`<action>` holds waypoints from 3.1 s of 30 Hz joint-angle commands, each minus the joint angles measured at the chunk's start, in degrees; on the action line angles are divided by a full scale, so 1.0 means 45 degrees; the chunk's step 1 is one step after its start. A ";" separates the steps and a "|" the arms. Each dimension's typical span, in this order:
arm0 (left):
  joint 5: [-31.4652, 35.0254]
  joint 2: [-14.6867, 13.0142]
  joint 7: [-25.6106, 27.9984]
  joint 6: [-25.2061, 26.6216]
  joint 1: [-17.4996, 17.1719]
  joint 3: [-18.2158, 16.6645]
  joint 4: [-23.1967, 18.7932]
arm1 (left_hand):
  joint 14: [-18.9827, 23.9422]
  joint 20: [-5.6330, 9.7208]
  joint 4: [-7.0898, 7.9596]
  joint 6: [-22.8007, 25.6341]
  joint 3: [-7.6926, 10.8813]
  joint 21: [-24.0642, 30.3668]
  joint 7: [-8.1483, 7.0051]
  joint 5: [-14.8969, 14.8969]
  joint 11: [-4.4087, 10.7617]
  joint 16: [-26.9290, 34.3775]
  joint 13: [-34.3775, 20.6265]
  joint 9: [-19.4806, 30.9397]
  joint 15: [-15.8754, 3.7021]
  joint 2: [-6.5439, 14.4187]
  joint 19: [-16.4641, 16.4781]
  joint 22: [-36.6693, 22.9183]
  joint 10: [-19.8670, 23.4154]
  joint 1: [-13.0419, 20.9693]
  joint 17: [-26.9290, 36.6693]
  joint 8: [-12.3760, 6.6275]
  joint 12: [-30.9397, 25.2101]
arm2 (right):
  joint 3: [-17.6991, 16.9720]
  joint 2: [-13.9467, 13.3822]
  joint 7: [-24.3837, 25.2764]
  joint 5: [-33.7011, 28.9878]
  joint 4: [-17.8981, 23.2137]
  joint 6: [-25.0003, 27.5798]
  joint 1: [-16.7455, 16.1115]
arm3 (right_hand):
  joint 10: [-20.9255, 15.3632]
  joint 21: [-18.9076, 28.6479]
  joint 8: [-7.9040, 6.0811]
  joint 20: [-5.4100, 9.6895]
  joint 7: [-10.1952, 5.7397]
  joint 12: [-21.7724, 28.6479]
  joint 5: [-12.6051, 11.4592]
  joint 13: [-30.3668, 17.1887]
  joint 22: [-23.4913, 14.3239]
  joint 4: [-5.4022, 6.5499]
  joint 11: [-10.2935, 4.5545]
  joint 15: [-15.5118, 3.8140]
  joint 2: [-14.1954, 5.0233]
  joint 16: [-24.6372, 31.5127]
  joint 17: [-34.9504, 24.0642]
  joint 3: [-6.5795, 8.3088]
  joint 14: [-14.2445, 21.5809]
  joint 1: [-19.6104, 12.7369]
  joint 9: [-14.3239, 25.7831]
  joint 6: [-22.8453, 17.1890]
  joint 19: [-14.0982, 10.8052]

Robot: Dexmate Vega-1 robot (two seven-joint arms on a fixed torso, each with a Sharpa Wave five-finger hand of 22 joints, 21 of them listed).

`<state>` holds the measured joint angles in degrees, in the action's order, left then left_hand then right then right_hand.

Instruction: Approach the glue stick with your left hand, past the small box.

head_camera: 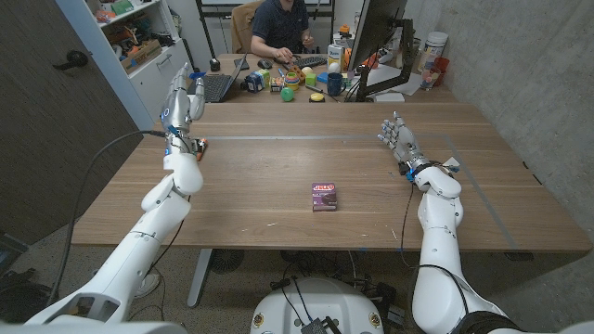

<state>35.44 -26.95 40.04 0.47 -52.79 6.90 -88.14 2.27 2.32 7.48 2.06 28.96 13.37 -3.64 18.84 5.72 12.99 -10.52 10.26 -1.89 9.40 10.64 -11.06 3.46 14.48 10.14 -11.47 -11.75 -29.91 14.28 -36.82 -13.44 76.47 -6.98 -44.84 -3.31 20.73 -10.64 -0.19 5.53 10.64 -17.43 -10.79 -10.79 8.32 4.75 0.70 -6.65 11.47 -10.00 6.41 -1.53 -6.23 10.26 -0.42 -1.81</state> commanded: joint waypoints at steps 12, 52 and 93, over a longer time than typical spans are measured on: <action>0.3284 -0.1182 0.0078 0.6242 0.2059 0.1963 0.0543 | -0.0286 -0.1178 -0.1144 -0.0375 -0.0598 -0.0307 -0.1727 -0.0693 0.0511 -0.0317 -0.0096 0.0118 -0.0773 -0.1237 0.0180 0.0087 -0.0302 0.0450 0.0011 0.0180 0.0306 | -0.0341 0.0207 -0.0010 -0.0235 -0.0505 -0.0245 0.0367 | -0.0134 0.0001 -0.0063 0.0261 0.0056 0.0096 -0.0097 -0.0023 -0.0052 0.0036 0.0055 0.0006 -0.0057 0.0085 -0.0036 -0.0066 0.0028 -0.0091 0.0070 -0.0064 -0.0165; 0.2099 -0.2584 -0.7038 0.8164 0.3533 0.4705 0.2332 | -0.1806 -0.3247 -0.2283 -0.1727 -0.2146 -0.0438 -0.2027 -0.0449 0.0495 -0.0124 -0.0183 0.0254 0.0027 -0.3354 -0.0278 0.0158 -0.2865 0.0638 0.0165 -0.0016 0.0145 | -0.0361 0.0081 -0.0147 -0.0343 -0.0979 -0.0607 0.0654 | -0.0148 -0.0094 -0.0055 0.0275 0.0067 0.0080 -0.0068 -0.0024 -0.0057 0.0116 0.0047 0.0231 0.0120 0.0081 -0.0059 -0.0288 0.0025 0.0148 0.0073 -0.0078 -0.0209; -0.0474 -0.2026 -0.6833 0.5884 0.3789 0.4850 0.4143 | -0.0559 -0.2471 -0.3046 -0.1181 -0.2087 0.0047 -0.2027 -0.0299 0.0446 0.0293 -0.0177 0.0331 -0.0710 -0.2977 0.2223 0.0143 -0.1359 0.2019 0.0119 -0.0330 -0.0180 | -0.0540 -0.0097 -0.0299 -0.0253 -0.1332 -0.0857 0.0849 | -0.0116 -0.0171 -0.0028 0.0240 0.0009 0.0058 -0.0070 -0.0023 -0.0056 0.0167 0.0069 0.0299 0.0241 0.0099 -0.0065 -0.0495 0.0084 0.0388 0.0073 -0.0026 -0.0256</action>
<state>35.08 -35.95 11.28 27.02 -35.75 28.39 -69.74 -0.69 -8.81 -5.98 -3.77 19.58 13.19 -12.60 17.17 7.67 13.85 -11.07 11.61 -1.90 -3.98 19.94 -10.28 -3.19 23.04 10.66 -12.52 -12.14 -32.10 13.86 -38.06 -14.85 70.89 -10.56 -41.23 -3.58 20.29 -10.64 0.61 5.62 10.64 -17.43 -10.78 -10.79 8.94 5.01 1.54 -5.51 11.70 -9.99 4.35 -1.12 -5.08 10.25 -0.51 -2.61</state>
